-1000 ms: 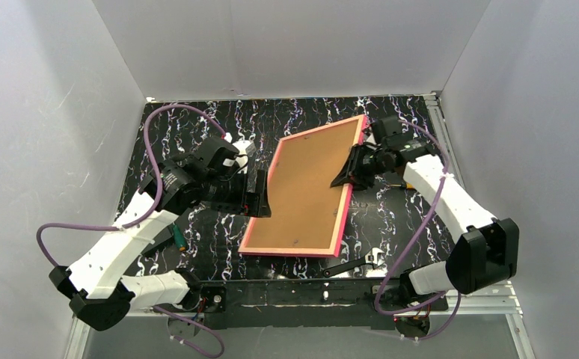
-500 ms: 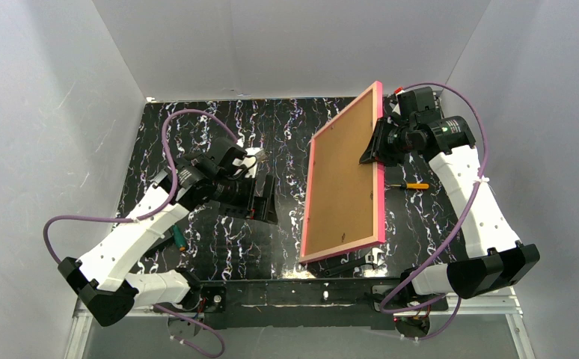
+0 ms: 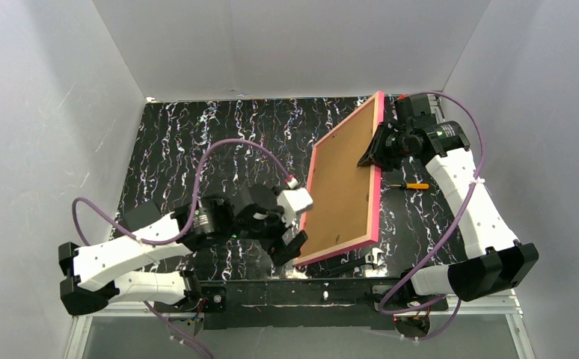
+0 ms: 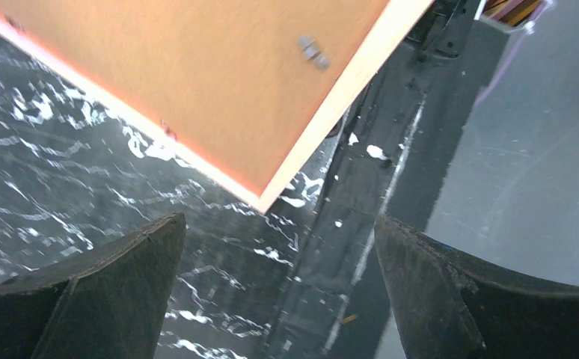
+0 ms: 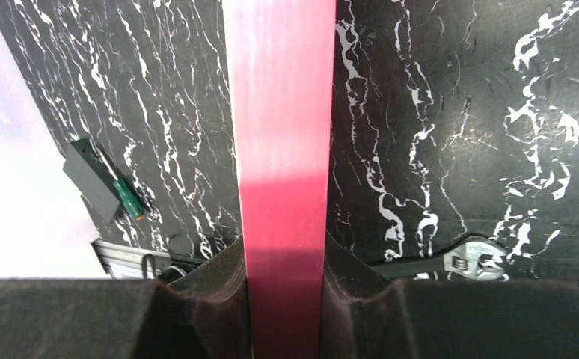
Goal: Take the photo out of the frame
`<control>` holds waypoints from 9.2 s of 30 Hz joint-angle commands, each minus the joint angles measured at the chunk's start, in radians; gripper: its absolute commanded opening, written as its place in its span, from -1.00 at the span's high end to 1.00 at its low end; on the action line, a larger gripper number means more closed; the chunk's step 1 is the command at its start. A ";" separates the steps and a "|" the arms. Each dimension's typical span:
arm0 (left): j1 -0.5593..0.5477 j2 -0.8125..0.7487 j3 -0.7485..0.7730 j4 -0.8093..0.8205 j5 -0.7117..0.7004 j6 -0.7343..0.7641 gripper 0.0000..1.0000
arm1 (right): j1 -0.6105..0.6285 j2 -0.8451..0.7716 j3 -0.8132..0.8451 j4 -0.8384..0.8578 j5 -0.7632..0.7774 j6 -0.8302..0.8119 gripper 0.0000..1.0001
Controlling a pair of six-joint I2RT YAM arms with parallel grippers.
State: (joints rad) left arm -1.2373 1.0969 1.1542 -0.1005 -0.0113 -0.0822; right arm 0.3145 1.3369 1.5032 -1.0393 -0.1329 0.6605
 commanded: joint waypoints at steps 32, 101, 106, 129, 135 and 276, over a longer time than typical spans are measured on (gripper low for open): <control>-0.280 0.264 -0.115 0.710 -0.847 0.477 0.16 | 0.096 0.010 0.023 0.121 0.160 0.315 0.97; 1.063 -0.487 -0.704 -0.027 -0.374 -0.981 1.00 | 0.103 -0.255 -0.344 0.197 0.020 0.041 -0.58; 1.103 -0.382 -0.733 0.038 -0.327 -0.934 1.00 | 0.103 -0.272 -0.393 0.202 0.021 0.029 -0.59; 1.404 0.099 -0.508 -0.232 -0.136 -0.836 1.00 | 0.103 -0.294 -0.564 0.318 -0.028 0.039 -0.58; 1.426 0.184 -0.436 -0.295 -0.153 -0.823 0.13 | 0.104 -0.294 -0.579 0.334 -0.029 0.053 -0.59; 1.531 1.037 0.631 -0.487 0.148 -0.222 -0.96 | 0.228 0.226 -0.299 0.330 0.093 -0.373 -0.58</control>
State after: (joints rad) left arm 0.2653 2.1956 1.7779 -0.4801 0.0952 -0.3031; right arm 0.5129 1.5558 1.2072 -0.7055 -0.0559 0.2550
